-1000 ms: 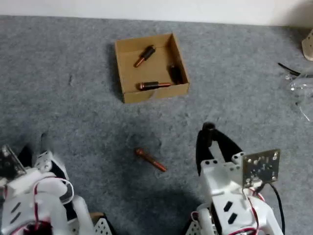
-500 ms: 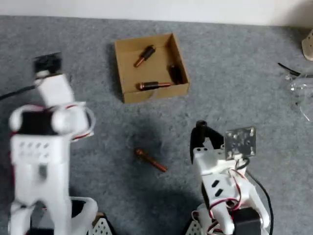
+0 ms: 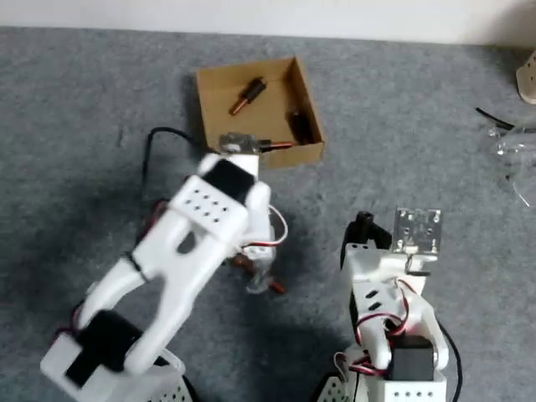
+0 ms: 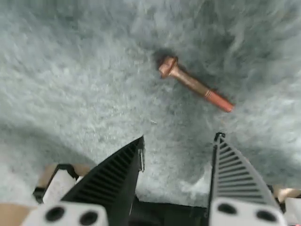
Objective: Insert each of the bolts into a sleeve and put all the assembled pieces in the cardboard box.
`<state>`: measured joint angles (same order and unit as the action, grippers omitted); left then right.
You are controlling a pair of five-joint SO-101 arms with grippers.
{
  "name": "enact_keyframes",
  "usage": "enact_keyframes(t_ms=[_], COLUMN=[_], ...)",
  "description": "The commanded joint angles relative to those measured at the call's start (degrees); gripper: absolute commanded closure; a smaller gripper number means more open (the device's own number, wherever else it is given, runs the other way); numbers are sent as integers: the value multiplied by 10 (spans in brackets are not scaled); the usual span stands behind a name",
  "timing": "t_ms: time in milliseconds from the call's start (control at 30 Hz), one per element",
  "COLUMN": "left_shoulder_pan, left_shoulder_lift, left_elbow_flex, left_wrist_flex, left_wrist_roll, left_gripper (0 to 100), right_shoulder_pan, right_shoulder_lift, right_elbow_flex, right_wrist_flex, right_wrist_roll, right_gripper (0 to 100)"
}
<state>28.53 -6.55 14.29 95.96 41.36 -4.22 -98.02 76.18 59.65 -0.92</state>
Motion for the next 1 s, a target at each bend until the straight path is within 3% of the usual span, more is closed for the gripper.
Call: enact_keyframes(t_ms=[0, 267, 400, 533, 767, 967], left_shoulder_pan=[18, 36, 32, 32, 31, 31], left_shoulder_lift=[27, 90, 113, 142, 186, 184], left_elbow_flex=[-31, -29, -28, -27, -27, -47], left_wrist_flex=[3, -69, -150, -215, -220, -163], left_wrist_roll=[25, 106, 142, 191, 236, 236], left_gripper=[773, 773, 773, 773, 772, 773], right_shoulder_pan=[7, 18, 68, 74, 74, 74], right_shoulder_lift=[-7, -7, -7, -7, -7, -7], right_elbow_flex=[-6, -1, 15, 37, 39, 41], right_wrist_flex=[-23, -44, -73, -94, -94, -94], right_wrist_roll=[-8, -8, -8, -8, -43, -43], right_gripper=[995, 995, 995, 995, 995, 995])
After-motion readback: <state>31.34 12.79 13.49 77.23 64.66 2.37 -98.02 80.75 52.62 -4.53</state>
